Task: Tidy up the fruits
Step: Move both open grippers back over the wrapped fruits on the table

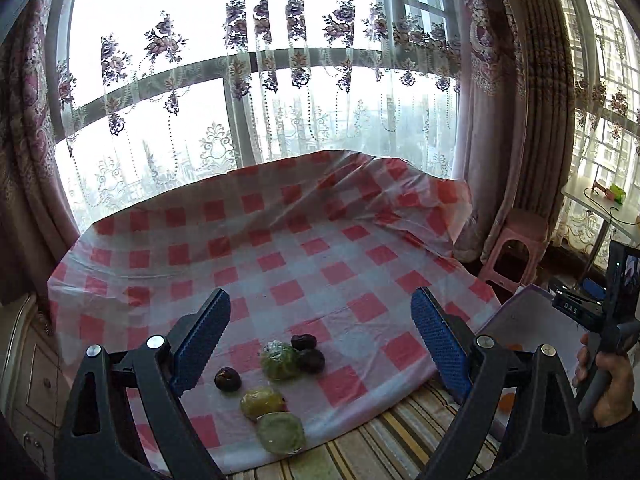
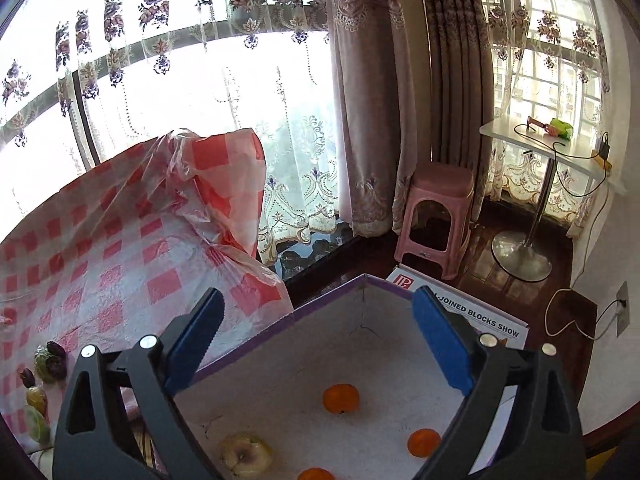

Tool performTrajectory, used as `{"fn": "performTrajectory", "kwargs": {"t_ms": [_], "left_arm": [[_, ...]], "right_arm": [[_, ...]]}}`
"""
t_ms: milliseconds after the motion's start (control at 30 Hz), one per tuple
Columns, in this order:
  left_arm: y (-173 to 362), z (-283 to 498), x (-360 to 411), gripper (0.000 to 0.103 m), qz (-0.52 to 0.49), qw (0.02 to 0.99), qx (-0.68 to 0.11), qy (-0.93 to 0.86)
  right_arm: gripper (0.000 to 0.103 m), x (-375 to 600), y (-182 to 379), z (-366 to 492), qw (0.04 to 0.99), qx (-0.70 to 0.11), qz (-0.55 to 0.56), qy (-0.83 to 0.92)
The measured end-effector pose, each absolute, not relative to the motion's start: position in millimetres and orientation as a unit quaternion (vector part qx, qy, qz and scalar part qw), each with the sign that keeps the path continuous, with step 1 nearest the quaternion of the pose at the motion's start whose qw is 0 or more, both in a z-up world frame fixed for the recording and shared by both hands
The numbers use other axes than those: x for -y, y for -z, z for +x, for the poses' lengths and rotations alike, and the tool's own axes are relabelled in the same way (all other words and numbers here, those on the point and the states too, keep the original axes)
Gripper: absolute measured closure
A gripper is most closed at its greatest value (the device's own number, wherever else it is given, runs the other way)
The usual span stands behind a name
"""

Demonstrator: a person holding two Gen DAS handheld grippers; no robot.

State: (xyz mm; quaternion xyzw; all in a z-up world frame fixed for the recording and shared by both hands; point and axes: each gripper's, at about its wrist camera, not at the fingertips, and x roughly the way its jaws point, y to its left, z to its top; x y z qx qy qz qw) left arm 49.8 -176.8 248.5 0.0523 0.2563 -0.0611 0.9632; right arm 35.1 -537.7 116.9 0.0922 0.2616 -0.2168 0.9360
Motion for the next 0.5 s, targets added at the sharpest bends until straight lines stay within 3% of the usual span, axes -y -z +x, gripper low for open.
{"fn": "performTrajectory", "kwargs": {"t_ms": [33,233,500], "left_arm": [[-249.5,44.8,162.1,0.014,0.044,0.967,-0.246,0.047],[-255.5,8.1,82.1,0.014,0.033,0.984,-0.171,-0.048],[-226.5,1.3,10.6,0.011,-0.011,0.977,-0.204,-0.059]], "right_arm": [[0.002,530.7,-119.9,32.0,0.939,-0.255,0.082,0.216],[0.002,493.8,-135.0,24.8,0.947,-0.241,0.043,0.208],[0.002,448.3,-133.5,33.3,0.960,-0.256,0.057,0.094]]}}
